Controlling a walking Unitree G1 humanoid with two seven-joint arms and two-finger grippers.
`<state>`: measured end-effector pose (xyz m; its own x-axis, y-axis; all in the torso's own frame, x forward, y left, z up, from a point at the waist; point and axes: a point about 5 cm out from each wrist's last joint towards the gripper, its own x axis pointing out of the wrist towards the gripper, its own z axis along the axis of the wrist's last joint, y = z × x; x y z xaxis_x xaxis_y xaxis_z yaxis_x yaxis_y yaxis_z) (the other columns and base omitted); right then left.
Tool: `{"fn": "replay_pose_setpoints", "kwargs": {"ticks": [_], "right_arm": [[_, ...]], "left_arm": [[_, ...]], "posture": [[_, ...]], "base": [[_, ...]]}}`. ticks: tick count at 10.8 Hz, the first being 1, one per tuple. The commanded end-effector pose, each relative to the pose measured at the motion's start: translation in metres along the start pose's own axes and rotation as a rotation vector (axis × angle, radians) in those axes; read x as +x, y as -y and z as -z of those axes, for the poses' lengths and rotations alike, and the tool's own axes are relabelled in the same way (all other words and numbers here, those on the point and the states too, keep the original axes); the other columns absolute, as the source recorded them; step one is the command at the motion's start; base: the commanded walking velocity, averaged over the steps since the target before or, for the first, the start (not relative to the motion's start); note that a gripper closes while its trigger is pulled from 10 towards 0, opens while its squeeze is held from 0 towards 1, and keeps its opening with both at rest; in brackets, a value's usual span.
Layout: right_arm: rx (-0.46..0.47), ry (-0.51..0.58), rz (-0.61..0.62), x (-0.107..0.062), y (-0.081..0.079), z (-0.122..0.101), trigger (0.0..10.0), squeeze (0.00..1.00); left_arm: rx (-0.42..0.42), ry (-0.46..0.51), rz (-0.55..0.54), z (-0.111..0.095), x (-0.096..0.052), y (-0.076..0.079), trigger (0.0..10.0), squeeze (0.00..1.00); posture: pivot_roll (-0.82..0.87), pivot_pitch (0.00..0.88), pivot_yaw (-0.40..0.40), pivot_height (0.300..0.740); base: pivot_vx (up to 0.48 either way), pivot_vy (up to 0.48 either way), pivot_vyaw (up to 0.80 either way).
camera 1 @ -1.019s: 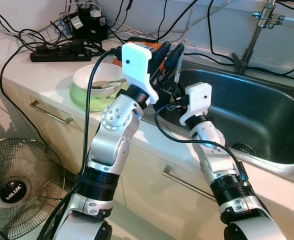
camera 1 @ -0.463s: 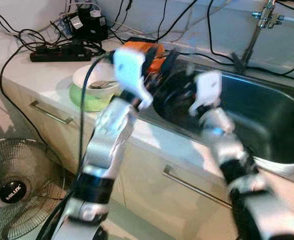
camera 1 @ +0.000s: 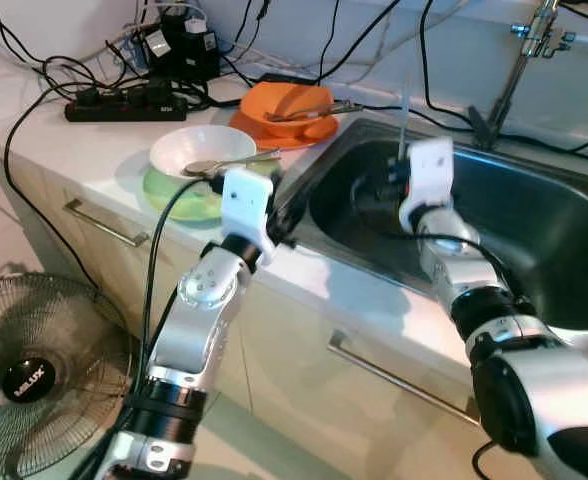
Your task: Kitchen organization
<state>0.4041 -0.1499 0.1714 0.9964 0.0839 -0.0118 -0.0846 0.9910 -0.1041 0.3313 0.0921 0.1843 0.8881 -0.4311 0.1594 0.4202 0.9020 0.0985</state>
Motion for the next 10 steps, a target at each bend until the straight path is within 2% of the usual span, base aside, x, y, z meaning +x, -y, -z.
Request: {"fn": "replay_pose_setpoints", "kwargs": {"ticks": [1, 2, 3, 6, 7, 8, 9, 10], "right_arm": [[0.030, -0.038, 0.024, 0.001, 0.005, 0.001, 10.0, 0.00], [0.044, -0.073, 0.028, 0.000, 0.006, 0.006, 10.0, 0.00], [0.050, -0.099, 0.036, 0.000, 0.007, 0.010, 10.0, 0.00], [0.047, -0.132, 0.048, -0.001, 0.011, 0.013, 10.0, 0.00], [0.041, -0.134, 0.042, -0.001, 0.011, 0.014, 10.0, 0.00], [0.042, -0.141, 0.037, -0.001, 0.010, 0.015, 10.0, 0.52], [0.043, -0.146, 0.033, -0.001, 0.010, 0.016, 10.0, 1.00], [0.037, -0.146, 0.036, -0.001, 0.009, 0.016, 10.0, 1.00]], "left_arm": [[0.011, -0.032, -0.001, 0.005, 0.000, 0.001, 10.0, 0.00], [0.003, -0.062, -0.010, 0.009, 0.000, -0.001, 10.0, 0.00], [0.042, -0.188, -0.033, 0.027, -0.002, -0.006, 10.0, 0.00], [-0.006, -0.300, 0.031, 0.046, -0.011, 0.000, 10.0, 0.00], [-0.011, -0.302, 0.027, 0.046, -0.011, 0.000, 10.0, 0.00], [-0.015, -0.305, 0.032, 0.045, -0.010, 0.001, 10.0, 0.00], [-0.018, -0.308, 0.037, 0.044, -0.011, 0.002, 10.0, 0.00], [-0.017, -0.309, 0.037, 0.045, -0.011, 0.002, 10.0, 0.00]], "posture": [[0.20, 0.014, -0.027, 0.740], [0.20, 0.014, -0.027, 0.740], [0.20, 0.014, -0.027, 0.740], [0.20, 0.016, -0.028, 0.740], [0.20, 0.013, -0.028, 0.740], [0.20, 0.010, -0.028, 0.740], [0.20, 0.007, -0.028, 0.740], [0.20, 0.004, -0.028, 0.740]], "base": [[0.000, 0.000, 0.00], [0.000, 0.000, 0.00], [0.000, 0.000, 0.00], [0.000, 0.000, 0.00], [0.000, 0.000, 0.00], [0.000, 0.000, 0.00], [0.000, 0.000, 0.00], [0.000, 0.000, 0.00]]}}
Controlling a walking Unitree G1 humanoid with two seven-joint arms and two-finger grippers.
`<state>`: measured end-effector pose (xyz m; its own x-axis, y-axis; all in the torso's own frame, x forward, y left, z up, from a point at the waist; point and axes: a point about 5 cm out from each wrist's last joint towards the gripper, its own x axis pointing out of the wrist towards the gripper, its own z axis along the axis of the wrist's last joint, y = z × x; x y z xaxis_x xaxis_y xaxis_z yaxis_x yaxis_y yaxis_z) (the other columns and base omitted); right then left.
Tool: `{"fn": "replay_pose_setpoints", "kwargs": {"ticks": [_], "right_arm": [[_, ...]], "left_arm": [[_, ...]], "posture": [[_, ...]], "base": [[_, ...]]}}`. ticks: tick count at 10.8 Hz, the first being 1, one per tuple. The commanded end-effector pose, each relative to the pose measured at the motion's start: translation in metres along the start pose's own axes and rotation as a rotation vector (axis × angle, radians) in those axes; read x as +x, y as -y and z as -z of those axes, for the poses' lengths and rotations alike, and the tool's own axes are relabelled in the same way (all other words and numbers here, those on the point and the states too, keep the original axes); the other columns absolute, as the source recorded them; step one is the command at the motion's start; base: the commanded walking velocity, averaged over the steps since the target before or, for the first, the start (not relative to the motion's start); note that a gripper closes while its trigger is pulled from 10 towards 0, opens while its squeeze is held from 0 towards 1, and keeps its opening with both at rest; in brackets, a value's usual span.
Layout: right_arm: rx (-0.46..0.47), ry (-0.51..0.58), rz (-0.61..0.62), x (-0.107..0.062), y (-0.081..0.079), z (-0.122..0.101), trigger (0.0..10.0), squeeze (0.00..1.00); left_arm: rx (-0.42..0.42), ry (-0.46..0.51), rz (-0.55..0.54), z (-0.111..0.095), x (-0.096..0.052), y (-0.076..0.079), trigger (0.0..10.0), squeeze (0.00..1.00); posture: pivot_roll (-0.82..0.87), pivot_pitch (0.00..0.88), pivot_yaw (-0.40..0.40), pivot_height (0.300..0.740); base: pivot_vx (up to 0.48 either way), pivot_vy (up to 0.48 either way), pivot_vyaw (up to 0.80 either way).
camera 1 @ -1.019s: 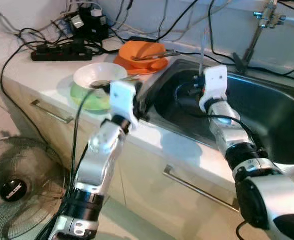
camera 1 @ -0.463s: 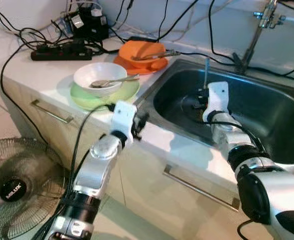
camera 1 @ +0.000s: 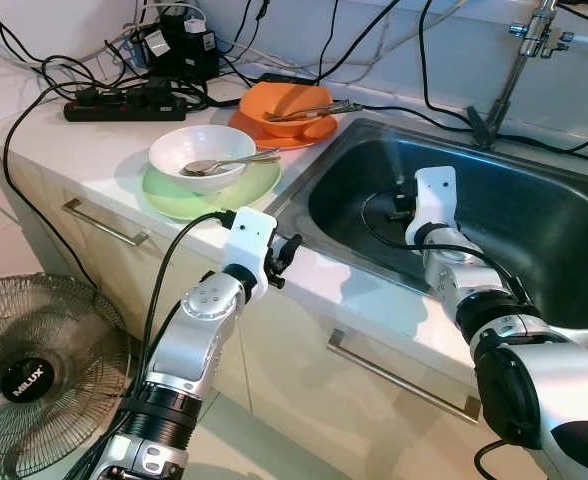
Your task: Kitchen organization
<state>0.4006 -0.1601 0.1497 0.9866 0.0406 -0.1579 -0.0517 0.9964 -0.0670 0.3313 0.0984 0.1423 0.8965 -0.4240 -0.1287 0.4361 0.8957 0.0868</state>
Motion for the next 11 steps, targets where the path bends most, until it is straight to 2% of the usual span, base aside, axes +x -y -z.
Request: {"fn": "replay_pose_setpoints", "kwargs": {"ticks": [1, 2, 3, 4, 6, 8, 10, 11], "right_arm": [[-0.010, 0.008, 0.005, 0.002, 0.001, -0.007, 10.0, 1.00], [0.010, 0.012, -0.014, 0.002, -0.001, -0.007, 10.0, 1.00], [-0.022, 0.028, -0.013, 0.002, -0.002, -0.010, 10.0, 0.98], [-0.053, 0.057, -0.005, 0.003, -0.002, -0.016, 10.0, 0.00], [-0.015, 0.170, -0.028, 0.003, -0.005, -0.032, 10.0, 0.00], [-0.010, 0.425, -0.112, -0.005, -0.019, -0.062, 10.0, 0.00], [0.020, 0.517, -0.110, -0.012, -0.023, -0.063, 10.0, 0.00], [0.025, 0.562, -0.121, -0.018, -0.027, -0.059, 10.0, 0.00]], "left_arm": [[0.004, -0.022, 0.024, 0.004, -0.001, 0.004, 10.0, 0.00], [0.004, -0.022, 0.024, 0.003, -0.001, 0.004, 10.0, 0.00], [0.007, -0.018, 0.029, 0.003, 0.000, 0.005, 10.0, 0.00], [0.013, -0.010, 0.035, 0.001, 0.000, 0.006, 10.0, 0.00], [0.046, 0.036, 0.024, -0.004, 0.000, 0.007, 10.0, 0.00], [0.135, 0.141, -0.028, -0.019, 0.001, 0.004, 10.0, 0.00], [0.188, 0.190, -0.061, -0.027, 0.002, 0.003, 10.0, 0.00], [0.246, 0.231, -0.093, -0.033, 0.002, 0.001, 10.0, 0.00]], "posture": [[0.20, 0.000, -0.027, 0.740], [0.20, 0.000, -0.027, 0.740], [0.20, 0.000, -0.026, 0.740], [0.20, 0.000, -0.026, 0.740], [0.20, 0.000, -0.025, 0.740], [0.19, 0.000, -0.025, 0.740], [0.18, 0.000, -0.026, 0.740], [0.18, 0.000, -0.026, 0.740]], "base": [[0.000, 0.000, 0.00], [0.000, 0.000, 0.00], [0.000, 0.000, 0.00], [0.000, 0.000, 0.00], [0.000, 0.000, 0.00], [0.000, 0.000, 0.00], [0.000, 0.000, 0.00], [0.000, 0.000, 0.00]]}}
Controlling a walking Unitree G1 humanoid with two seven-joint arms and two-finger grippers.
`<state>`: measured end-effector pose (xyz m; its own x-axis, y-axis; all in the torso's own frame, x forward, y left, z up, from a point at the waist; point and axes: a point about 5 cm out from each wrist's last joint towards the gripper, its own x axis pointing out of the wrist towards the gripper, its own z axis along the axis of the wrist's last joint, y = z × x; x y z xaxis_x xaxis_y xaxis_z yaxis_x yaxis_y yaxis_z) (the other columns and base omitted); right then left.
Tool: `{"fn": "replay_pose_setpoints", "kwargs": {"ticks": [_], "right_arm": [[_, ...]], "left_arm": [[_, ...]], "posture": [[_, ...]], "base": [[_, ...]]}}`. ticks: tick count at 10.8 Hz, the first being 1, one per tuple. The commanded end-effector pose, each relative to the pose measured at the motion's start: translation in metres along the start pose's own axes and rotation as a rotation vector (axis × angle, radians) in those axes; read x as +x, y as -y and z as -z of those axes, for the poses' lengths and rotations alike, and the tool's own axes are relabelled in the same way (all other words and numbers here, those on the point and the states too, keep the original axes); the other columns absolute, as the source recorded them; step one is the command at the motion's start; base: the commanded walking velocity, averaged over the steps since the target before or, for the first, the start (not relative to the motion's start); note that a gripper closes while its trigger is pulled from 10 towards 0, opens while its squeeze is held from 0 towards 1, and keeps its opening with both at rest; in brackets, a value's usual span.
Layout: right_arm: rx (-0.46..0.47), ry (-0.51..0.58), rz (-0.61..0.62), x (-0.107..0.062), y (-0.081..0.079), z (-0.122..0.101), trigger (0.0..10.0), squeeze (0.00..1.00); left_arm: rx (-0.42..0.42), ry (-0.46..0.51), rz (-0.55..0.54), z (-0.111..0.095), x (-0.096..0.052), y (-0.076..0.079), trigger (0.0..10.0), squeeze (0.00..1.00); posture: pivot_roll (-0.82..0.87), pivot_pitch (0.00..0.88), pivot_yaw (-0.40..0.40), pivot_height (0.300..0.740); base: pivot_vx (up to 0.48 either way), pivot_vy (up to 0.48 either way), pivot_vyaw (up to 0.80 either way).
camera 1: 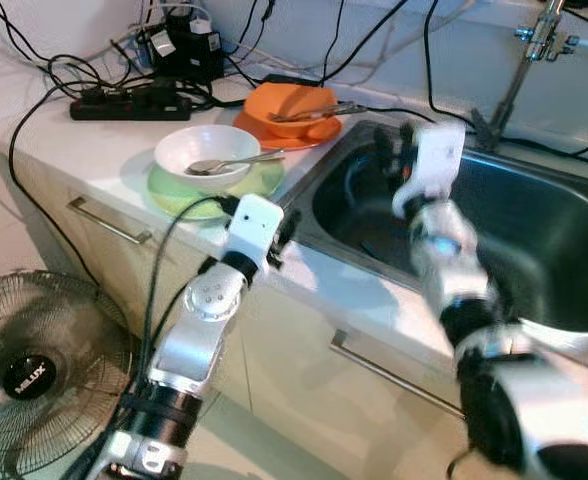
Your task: Kitchen organization
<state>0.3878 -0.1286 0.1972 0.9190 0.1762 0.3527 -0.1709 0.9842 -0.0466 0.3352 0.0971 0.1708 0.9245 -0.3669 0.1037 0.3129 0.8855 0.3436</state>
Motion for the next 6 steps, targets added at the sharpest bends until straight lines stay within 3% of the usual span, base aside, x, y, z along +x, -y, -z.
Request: {"fn": "replay_pose_setpoints", "kwargs": {"ticks": [1, 4, 6], "right_arm": [[0.021, 0.044, 0.025, -0.002, 0.002, -0.005, 10.0, 0.00], [0.040, 0.003, 0.047, -0.020, -0.008, 0.013, 10.0, 0.00], [0.050, 0.006, 0.041, -0.022, -0.013, 0.013, 10.0, 0.00]], "left_arm": [[0.082, 0.027, -0.018, -0.007, 0.004, -0.002, 10.0, 0.00], [0.295, 0.024, -0.006, -0.011, 0.012, -0.005, 10.0, 0.00], [0.402, 0.011, -0.019, -0.013, 0.023, -0.010, 10.0, 0.00]], "posture": [[0.17, 0.000, -0.026, 0.740], [0.18, 0.000, -0.023, 0.740], [0.18, 0.001, -0.020, 0.740]], "base": [[0.000, 0.000, 0.00], [0.000, 0.000, 0.00], [0.000, 0.000, 0.00]]}}
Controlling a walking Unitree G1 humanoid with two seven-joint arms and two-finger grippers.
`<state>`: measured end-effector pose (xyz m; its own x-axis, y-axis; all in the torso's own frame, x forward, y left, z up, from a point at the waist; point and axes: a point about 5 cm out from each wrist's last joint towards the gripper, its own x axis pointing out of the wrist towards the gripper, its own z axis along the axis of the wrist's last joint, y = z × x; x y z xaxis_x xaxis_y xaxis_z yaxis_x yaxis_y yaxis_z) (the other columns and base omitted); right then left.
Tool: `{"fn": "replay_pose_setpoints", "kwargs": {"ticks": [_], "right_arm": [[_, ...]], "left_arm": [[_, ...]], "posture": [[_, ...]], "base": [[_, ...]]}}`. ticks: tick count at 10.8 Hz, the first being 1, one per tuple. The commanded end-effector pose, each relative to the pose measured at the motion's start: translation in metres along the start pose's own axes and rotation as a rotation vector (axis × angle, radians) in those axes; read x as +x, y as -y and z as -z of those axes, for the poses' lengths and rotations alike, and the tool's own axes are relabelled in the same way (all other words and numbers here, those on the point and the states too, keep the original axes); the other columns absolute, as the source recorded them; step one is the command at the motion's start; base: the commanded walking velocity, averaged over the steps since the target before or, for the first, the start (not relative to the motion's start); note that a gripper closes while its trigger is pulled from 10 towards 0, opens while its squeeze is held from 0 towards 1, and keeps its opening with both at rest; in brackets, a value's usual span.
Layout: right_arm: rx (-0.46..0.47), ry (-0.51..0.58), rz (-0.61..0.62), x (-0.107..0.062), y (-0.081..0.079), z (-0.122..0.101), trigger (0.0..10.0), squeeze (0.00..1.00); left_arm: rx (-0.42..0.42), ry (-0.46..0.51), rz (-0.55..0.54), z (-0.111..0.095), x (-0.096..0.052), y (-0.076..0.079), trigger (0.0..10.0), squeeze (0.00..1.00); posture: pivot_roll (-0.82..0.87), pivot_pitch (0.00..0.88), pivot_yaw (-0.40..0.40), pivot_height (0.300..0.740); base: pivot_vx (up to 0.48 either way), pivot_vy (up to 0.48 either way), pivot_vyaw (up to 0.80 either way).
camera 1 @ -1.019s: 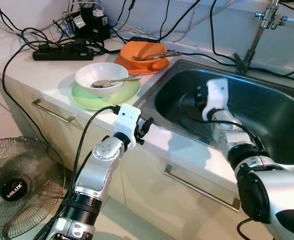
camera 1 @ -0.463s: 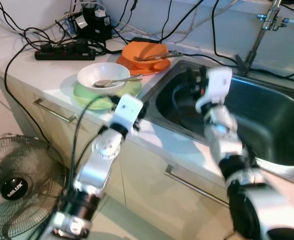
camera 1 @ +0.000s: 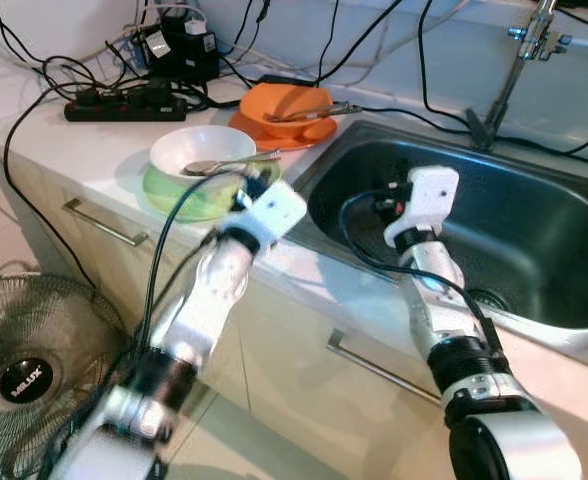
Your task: Kitchen organization
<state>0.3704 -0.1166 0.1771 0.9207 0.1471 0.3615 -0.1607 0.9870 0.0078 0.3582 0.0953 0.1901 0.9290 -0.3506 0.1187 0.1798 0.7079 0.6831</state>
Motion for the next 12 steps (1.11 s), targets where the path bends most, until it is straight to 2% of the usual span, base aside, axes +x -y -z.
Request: {"fn": "replay_pose_setpoints", "kwargs": {"ticks": [1, 8, 12], "right_arm": [[0.007, 0.000, 0.013, -0.001, 0.001, -0.001, 10.0, 0.00], [0.007, -0.033, 0.031, -0.006, -0.001, 0.004, 10.0, 0.00], [-0.001, -0.051, 0.029, -0.009, -0.002, 0.008, 10.0, 0.00]], "left_arm": [[0.039, 0.002, -0.004, -0.001, 0.003, -0.002, 10.0, 0.00], [0.115, 0.004, 0.023, -0.005, 0.028, -0.014, 10.0, 0.00], [0.151, -0.046, 0.027, 0.003, 0.038, -0.021, 10.0, 0.00]], "posture": [[0.17, 0.003, -0.019, 0.740], [0.17, 0.024, -0.011, 0.740], [0.16, 0.005, -0.002, 0.740]], "base": [[0.000, 0.000, 0.00], [0.000, 0.000, 0.00], [0.000, 0.000, 0.00]]}}
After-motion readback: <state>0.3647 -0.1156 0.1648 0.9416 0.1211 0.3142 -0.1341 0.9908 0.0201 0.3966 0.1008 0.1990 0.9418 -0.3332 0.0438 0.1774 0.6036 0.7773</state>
